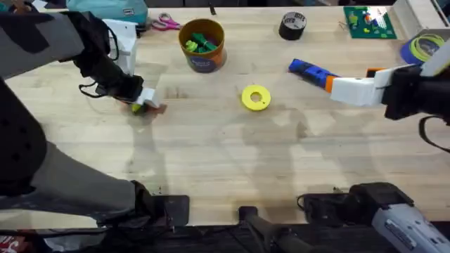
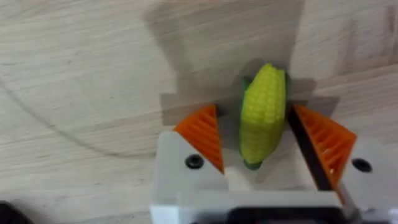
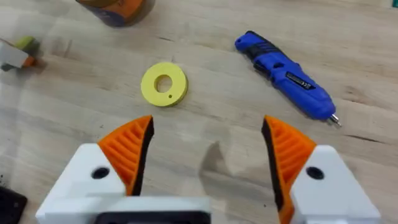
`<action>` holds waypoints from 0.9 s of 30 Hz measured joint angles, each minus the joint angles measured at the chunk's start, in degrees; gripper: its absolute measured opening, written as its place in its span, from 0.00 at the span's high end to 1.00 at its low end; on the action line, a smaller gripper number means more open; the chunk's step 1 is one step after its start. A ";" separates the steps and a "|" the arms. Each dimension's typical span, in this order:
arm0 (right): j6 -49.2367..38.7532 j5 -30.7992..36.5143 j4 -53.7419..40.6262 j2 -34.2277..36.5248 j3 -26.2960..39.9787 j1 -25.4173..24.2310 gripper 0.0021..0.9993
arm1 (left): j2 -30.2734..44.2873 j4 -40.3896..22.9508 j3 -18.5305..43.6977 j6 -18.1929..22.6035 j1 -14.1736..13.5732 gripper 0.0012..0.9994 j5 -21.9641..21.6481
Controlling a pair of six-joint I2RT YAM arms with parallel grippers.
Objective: Pick up the gripper from the table and insert it into the empty holder that is missing its gripper. Then pick up a screw, insert it into the mounting hole, and use the screwdriver to tighten it. Finally, clean up the table by picking up the vegetable and placing it into the bucket.
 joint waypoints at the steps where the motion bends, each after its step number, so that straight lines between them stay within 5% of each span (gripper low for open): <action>1: 0.00 0.02 0.00 0.00 0.00 0.00 0.00 | 0.00 0.14 0.04 0.14 0.00 0.24 -0.02; 4: 0.00 0.00 0.00 0.00 0.00 0.00 0.00 | 0.15 0.06 0.13 0.31 0.00 0.39 0.30; 9: 0.00 0.00 0.01 0.00 0.00 0.00 0.00 | 0.20 0.08 0.57 0.69 0.00 0.96 0.34; 27: 0.00 0.02 0.02 0.00 0.00 0.00 0.00 | 0.20 -4.24 4.69 -1.17 0.00 0.98 0.20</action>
